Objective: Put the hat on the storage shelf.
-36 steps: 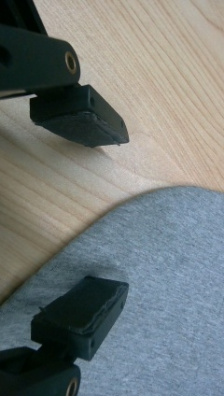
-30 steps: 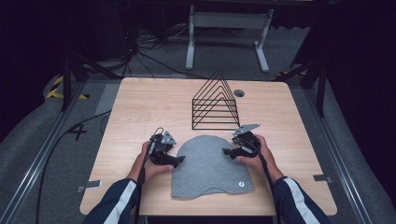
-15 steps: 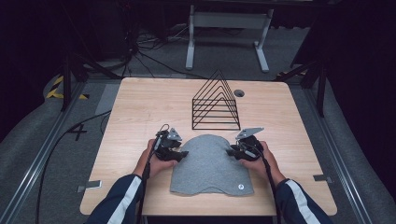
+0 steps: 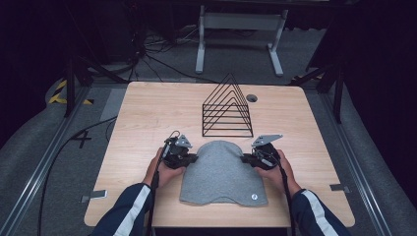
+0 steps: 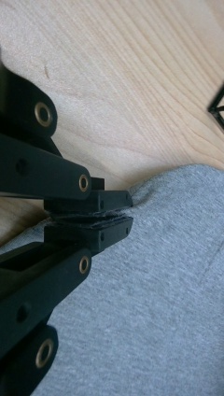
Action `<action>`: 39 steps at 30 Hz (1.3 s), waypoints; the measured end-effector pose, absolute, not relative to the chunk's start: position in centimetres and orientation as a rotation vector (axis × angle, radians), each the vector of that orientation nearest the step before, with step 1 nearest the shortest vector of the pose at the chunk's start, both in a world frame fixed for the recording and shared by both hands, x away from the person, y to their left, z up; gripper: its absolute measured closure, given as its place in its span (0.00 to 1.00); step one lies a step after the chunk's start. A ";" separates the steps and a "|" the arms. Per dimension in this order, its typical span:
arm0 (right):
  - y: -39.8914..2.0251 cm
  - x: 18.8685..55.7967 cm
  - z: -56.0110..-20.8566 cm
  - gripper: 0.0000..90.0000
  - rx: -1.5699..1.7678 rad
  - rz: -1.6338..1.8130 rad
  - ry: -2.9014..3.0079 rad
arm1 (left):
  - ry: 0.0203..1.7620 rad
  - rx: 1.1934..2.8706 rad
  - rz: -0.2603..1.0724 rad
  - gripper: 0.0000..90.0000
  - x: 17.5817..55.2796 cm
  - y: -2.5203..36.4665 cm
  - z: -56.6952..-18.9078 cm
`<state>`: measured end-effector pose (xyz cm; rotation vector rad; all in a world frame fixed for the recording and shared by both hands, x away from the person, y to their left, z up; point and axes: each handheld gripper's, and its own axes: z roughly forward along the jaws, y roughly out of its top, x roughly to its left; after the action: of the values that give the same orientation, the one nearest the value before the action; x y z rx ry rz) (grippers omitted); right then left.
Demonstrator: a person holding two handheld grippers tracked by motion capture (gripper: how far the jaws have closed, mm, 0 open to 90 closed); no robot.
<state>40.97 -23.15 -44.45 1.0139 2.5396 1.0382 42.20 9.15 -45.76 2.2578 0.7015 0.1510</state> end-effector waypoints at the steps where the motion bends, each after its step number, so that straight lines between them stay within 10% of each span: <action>1: -23.2 40.9 -44.3 0.94 1.009 1.042 2.536 | 0.688 2.251 0.153 0.96 42.1 9.1 -45.4; 39: -27.7 39.2 -28.1 0.95 0.799 1.274 2.168 | 0.365 2.073 0.460 0.97 42.6 5.9 -27.9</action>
<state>39.21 -27.66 -28.10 0.7989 2.1678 1.2735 42.64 5.89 -27.92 2.0731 0.3655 0.4600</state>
